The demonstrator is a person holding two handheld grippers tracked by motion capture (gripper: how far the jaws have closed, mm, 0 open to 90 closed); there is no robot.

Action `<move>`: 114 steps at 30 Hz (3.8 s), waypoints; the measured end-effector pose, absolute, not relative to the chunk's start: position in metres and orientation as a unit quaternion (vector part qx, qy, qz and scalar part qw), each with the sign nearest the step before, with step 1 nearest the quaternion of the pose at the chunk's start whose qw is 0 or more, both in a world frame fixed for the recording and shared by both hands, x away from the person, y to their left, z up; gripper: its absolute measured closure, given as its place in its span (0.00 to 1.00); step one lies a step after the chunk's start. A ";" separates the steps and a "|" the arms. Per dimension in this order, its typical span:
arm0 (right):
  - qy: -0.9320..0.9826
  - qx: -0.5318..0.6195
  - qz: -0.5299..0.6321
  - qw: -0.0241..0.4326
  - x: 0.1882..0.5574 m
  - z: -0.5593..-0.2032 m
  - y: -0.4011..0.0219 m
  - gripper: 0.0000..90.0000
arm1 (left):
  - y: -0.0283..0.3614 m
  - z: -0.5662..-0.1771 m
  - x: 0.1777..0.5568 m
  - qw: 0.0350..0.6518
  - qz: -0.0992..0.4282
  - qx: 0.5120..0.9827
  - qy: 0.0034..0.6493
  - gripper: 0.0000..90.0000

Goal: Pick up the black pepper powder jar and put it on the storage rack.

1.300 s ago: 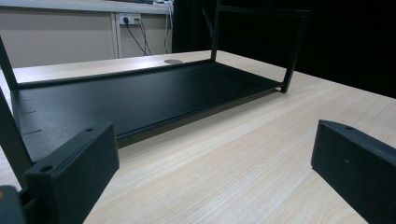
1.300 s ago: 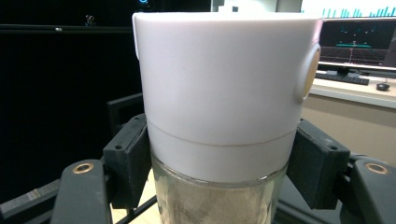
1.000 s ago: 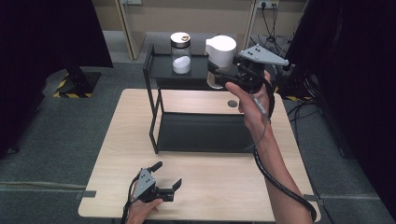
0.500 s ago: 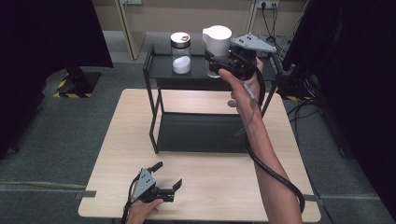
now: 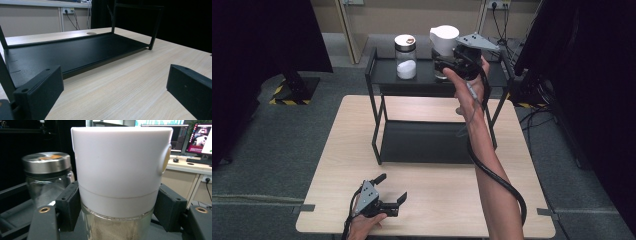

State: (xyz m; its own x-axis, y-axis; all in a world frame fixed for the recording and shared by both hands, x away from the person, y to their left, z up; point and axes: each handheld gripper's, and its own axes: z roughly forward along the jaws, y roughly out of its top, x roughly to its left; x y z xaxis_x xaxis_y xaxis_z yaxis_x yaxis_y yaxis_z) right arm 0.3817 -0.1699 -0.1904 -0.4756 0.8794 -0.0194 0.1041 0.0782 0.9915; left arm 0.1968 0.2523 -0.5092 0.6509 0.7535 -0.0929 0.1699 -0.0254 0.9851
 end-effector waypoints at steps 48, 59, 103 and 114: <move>0.639 0.350 0.610 0.312 0.333 -0.219 -0.217 0.00 | 0.252 -0.510 0.196 0.607 0.242 0.675 0.343 0.00; 0.636 0.328 0.630 0.302 0.309 -0.243 -0.230 0.00 | 0.252 -0.510 0.196 0.606 0.245 0.674 0.344 0.00; 0.653 0.320 0.614 0.306 0.250 -0.357 -0.253 0.00 | 0.252 -0.510 0.196 0.607 0.245 0.672 0.346 0.00; 0.654 0.327 0.610 0.306 0.238 -0.385 -0.262 0.00 | 0.253 -0.511 0.196 0.607 0.247 0.670 0.348 0.00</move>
State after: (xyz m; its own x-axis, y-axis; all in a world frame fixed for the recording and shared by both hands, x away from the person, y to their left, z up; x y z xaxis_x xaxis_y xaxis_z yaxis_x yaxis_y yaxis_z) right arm 0.2376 -0.2618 -0.3849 -0.5994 0.8004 -0.0015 0.0542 0.0424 0.9976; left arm 0.1960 0.2528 -0.5105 0.6357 0.7664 -0.0922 0.1678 -0.0207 0.9856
